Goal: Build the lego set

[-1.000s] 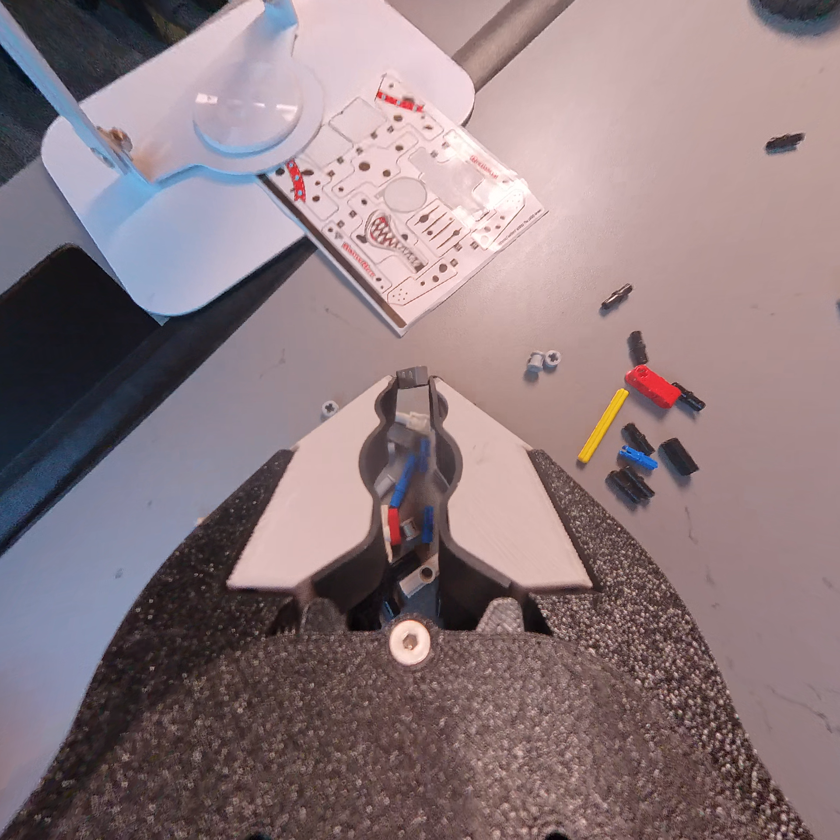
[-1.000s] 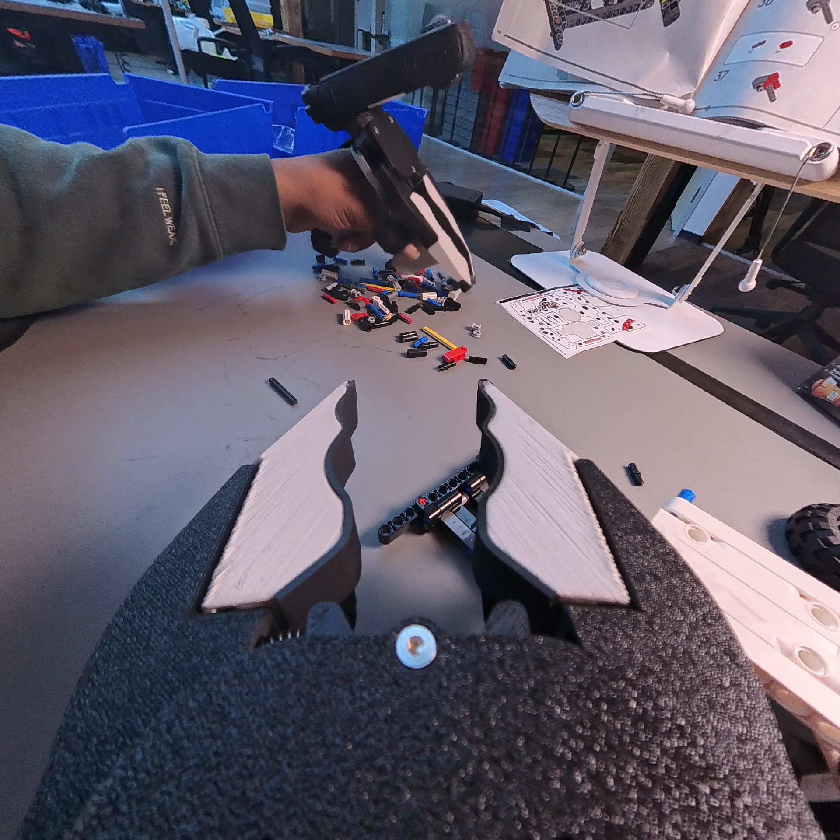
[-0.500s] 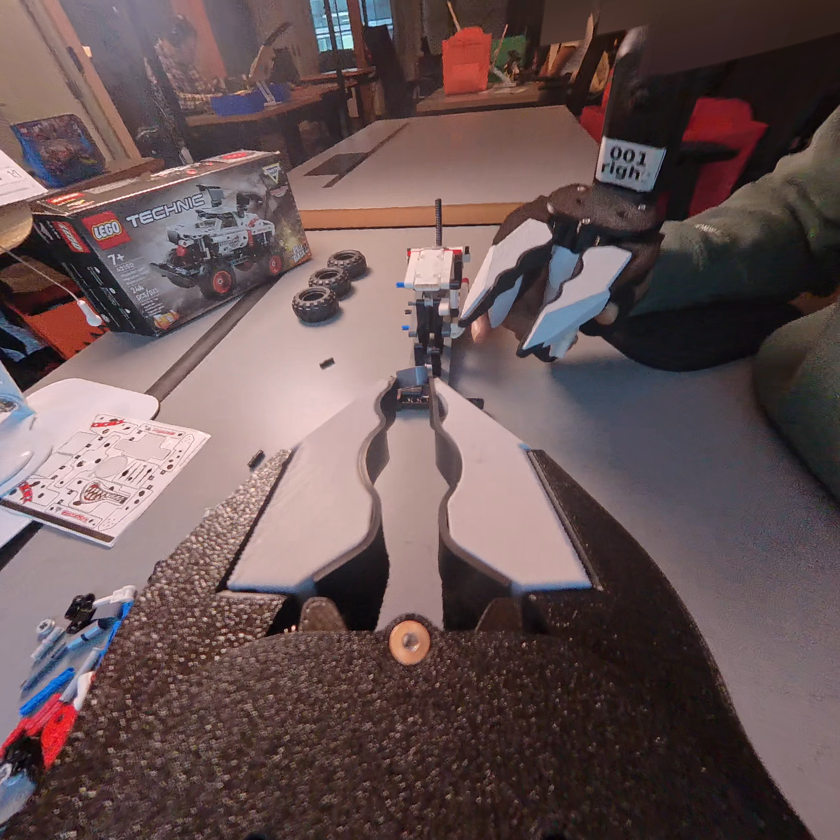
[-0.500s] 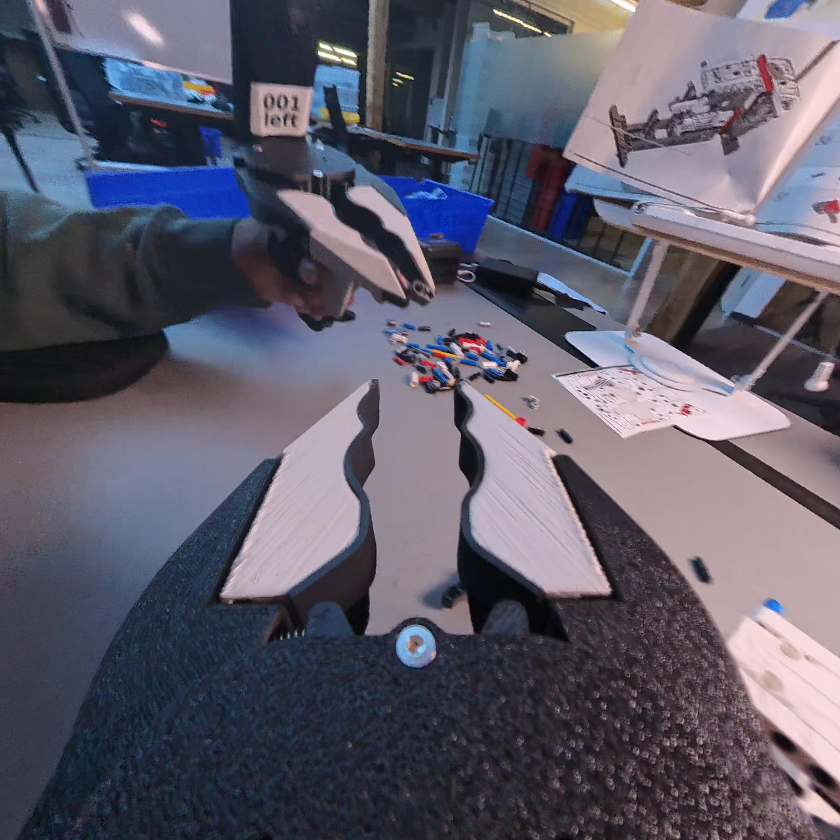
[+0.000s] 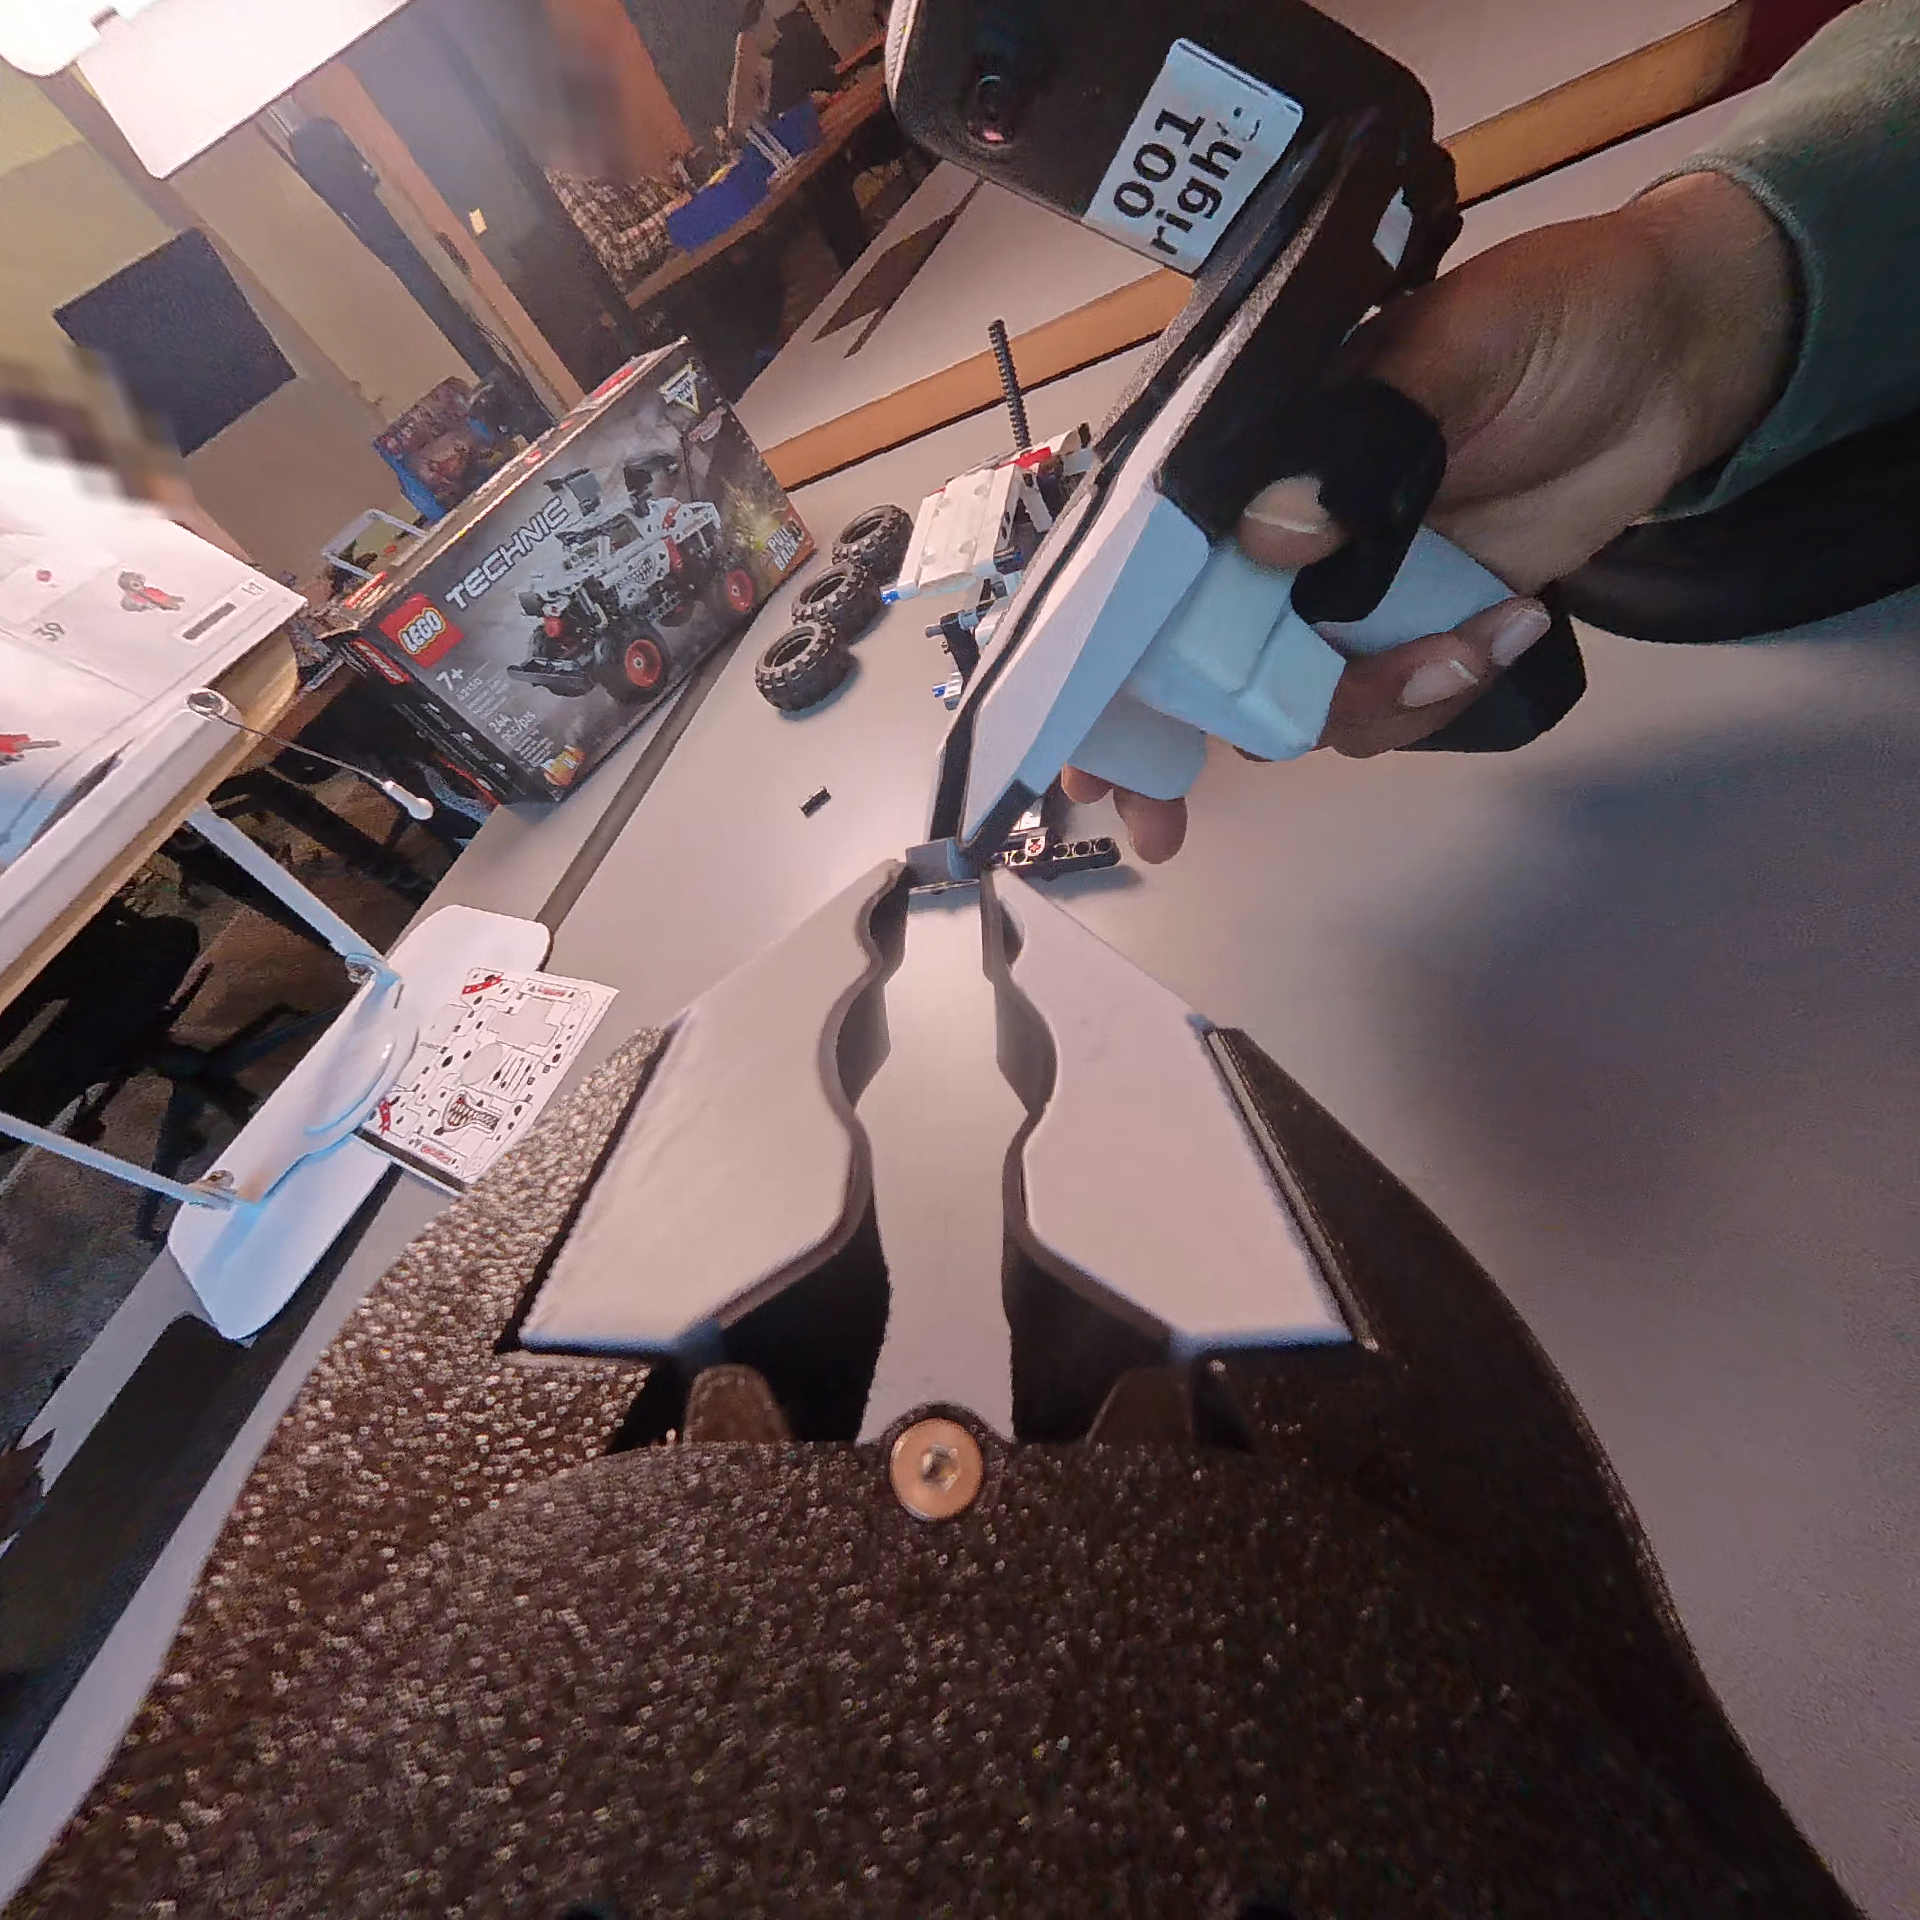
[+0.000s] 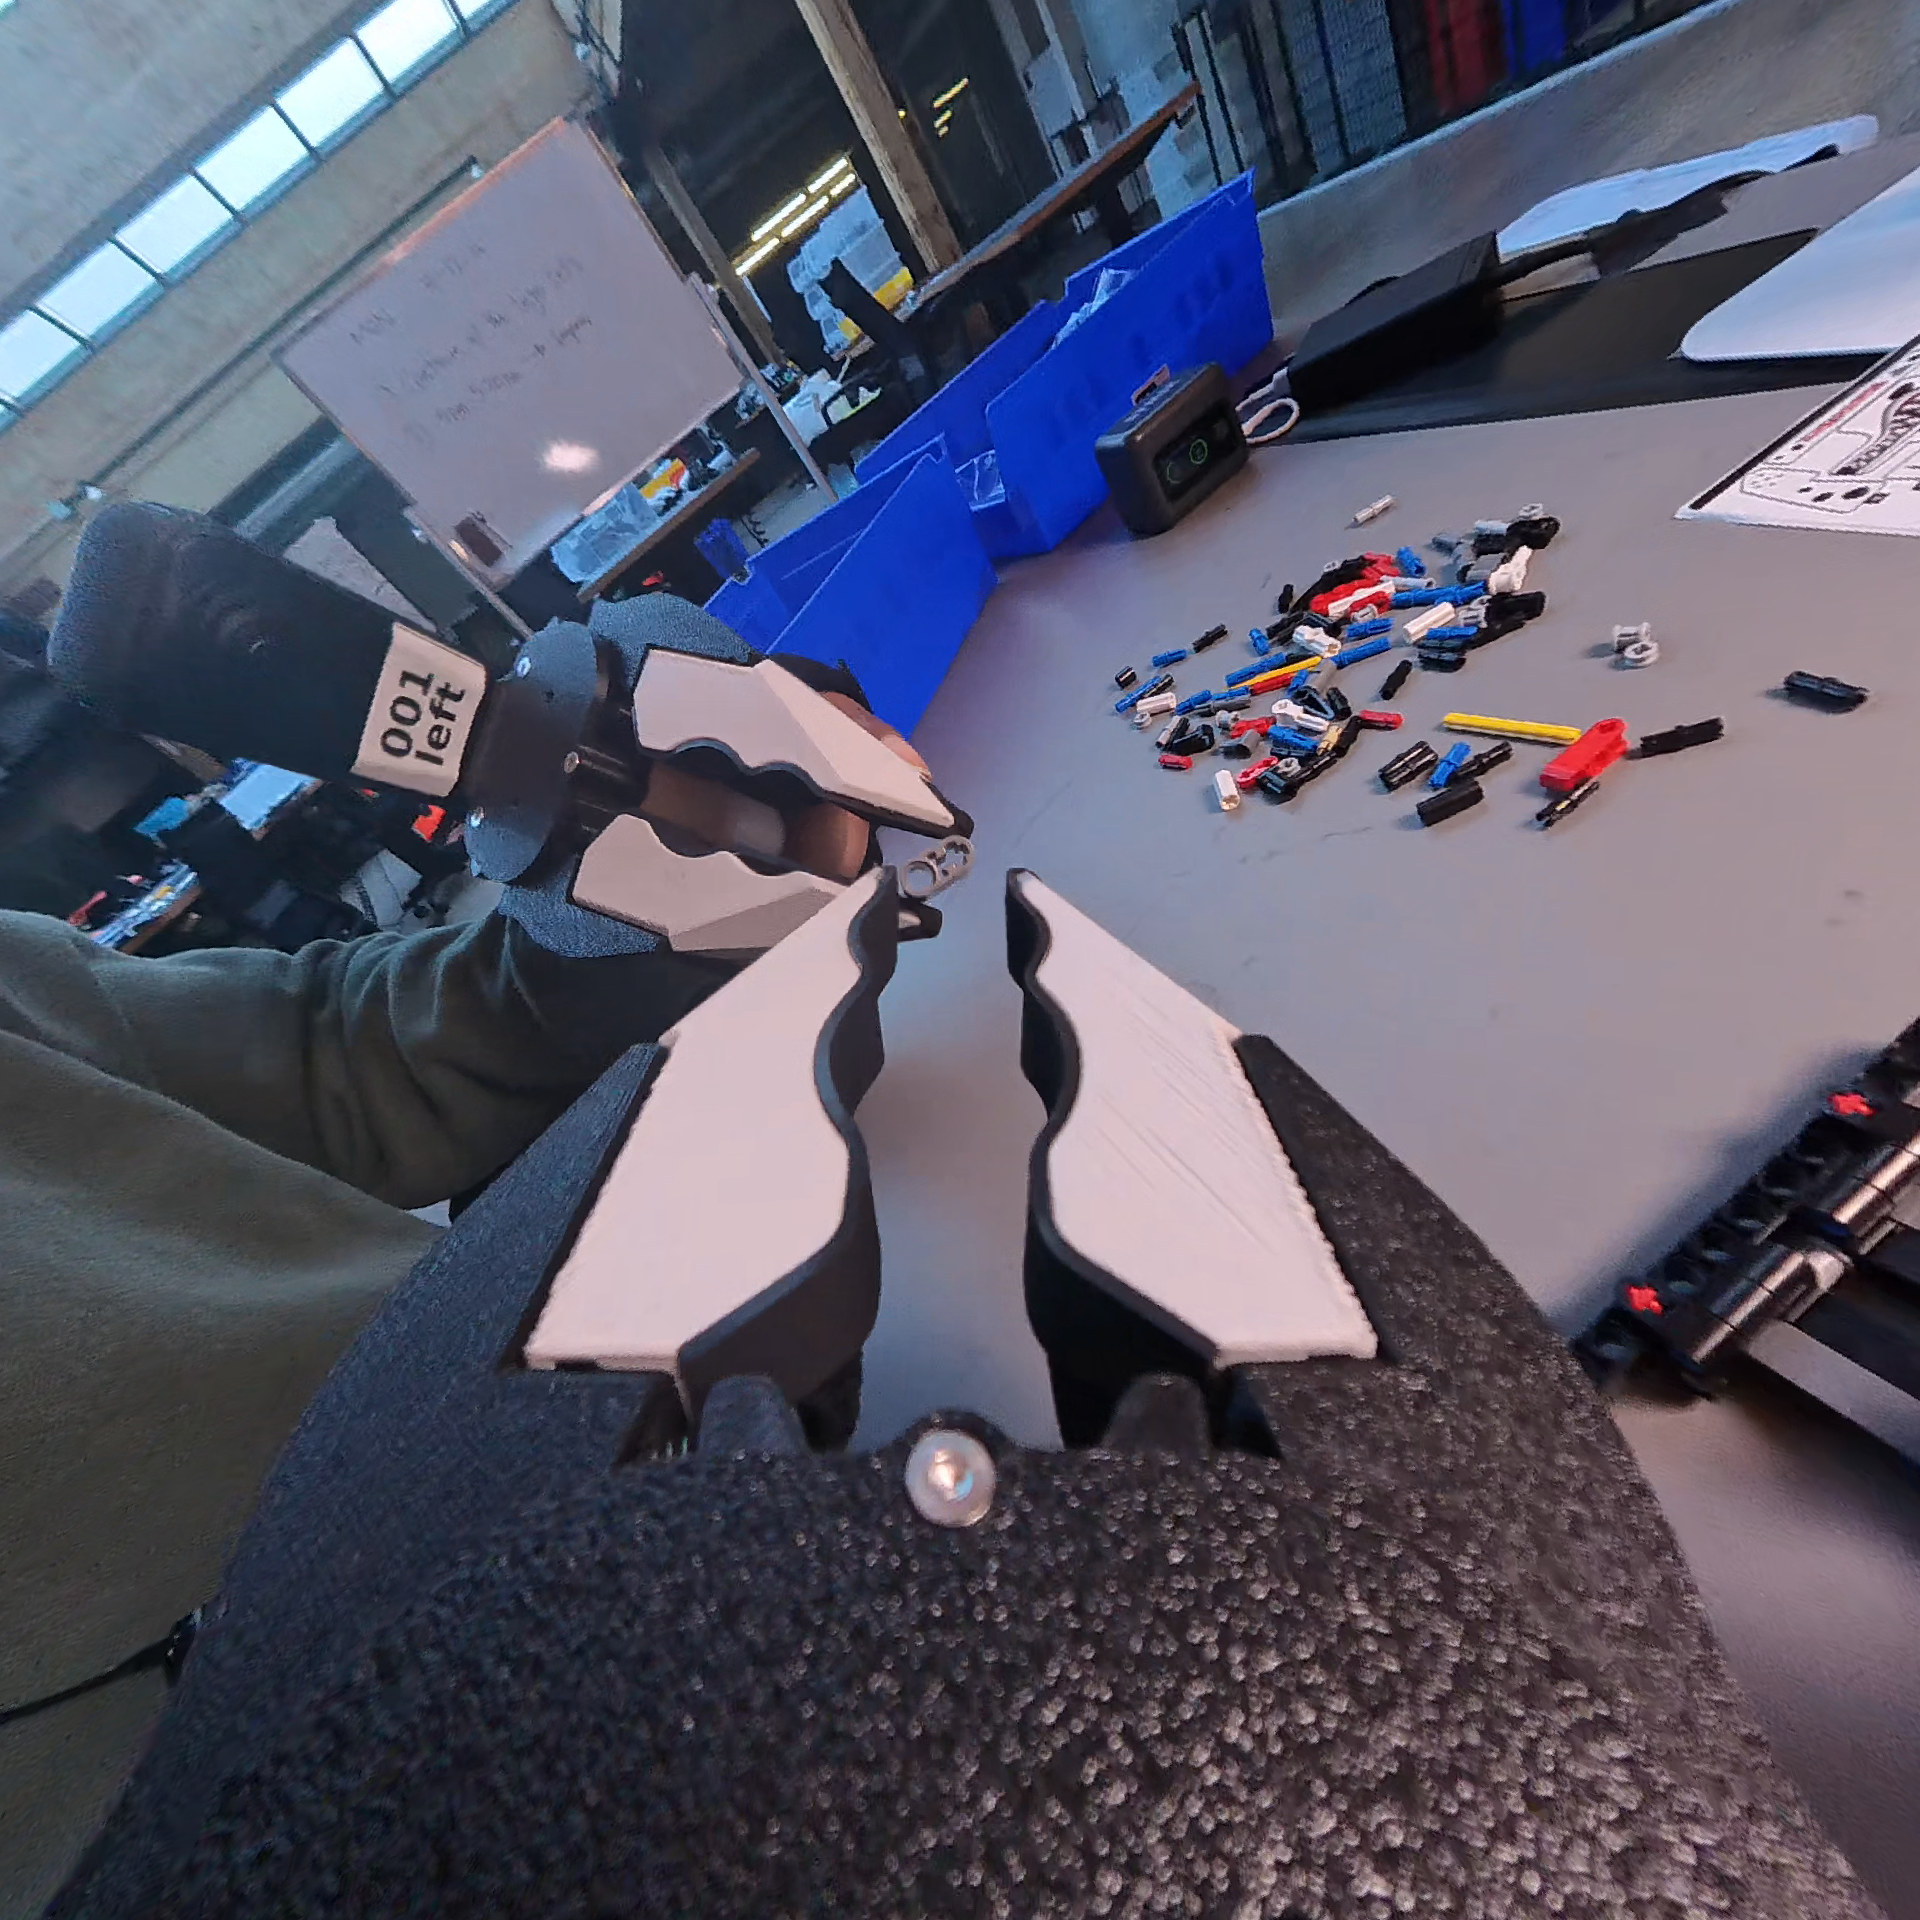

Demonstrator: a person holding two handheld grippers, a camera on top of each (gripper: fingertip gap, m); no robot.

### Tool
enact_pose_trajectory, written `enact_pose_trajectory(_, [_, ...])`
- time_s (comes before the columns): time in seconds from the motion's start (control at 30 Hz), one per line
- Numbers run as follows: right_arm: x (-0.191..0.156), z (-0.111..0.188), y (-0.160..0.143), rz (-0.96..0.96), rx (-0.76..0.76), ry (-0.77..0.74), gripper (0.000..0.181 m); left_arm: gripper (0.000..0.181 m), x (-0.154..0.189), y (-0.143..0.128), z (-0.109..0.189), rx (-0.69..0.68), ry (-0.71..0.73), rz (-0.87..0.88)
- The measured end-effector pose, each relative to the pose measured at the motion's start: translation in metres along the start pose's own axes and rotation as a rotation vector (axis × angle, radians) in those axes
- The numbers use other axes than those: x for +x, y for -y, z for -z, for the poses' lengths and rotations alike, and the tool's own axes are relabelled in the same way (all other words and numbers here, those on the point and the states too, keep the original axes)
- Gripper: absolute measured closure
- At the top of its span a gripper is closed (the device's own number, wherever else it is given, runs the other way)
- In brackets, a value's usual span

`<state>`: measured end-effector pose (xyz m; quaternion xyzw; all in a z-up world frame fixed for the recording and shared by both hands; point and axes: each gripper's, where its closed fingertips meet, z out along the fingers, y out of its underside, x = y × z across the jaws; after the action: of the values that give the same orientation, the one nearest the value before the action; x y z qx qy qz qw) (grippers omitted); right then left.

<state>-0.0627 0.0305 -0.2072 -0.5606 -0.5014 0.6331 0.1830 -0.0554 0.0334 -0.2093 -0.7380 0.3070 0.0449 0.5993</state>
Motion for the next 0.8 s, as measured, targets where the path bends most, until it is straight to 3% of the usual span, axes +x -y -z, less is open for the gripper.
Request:
enact_pose_trajectory(0.23, [0.000, 0.000, 0.002, 0.051, -0.021, 0.035, 0.181, 0.167, 0.000, -0.005, 0.002, -0.015, -0.009, -0.003])
enact_pose_trajectory(0.3, [0.006, 0.001, 0.000, 0.169, -0.112, 0.011, 0.181, 0.159, 0.002, -0.008, 0.004, 0.002, -0.060, 0.078])
enact_pose_trajectory(0.4, [0.018, 0.001, -0.010, 0.330, -0.252, -0.057, 0.181, 0.162, -0.005, -0.012, 0.011, 0.042, -0.107, 0.226])
enact_pose_trajectory(0.6, [0.047, -0.004, -0.067, 0.542, -0.605, -0.160, 0.181, 0.157, -0.027, -0.037, 0.020, -0.006, -0.088, 0.385])
enact_pose_trajectory(0.8, [0.053, -0.008, -0.087, 0.629, -0.752, -0.191, 0.181, 0.155, -0.033, -0.060, 0.021, -0.088, -0.079, 0.434])
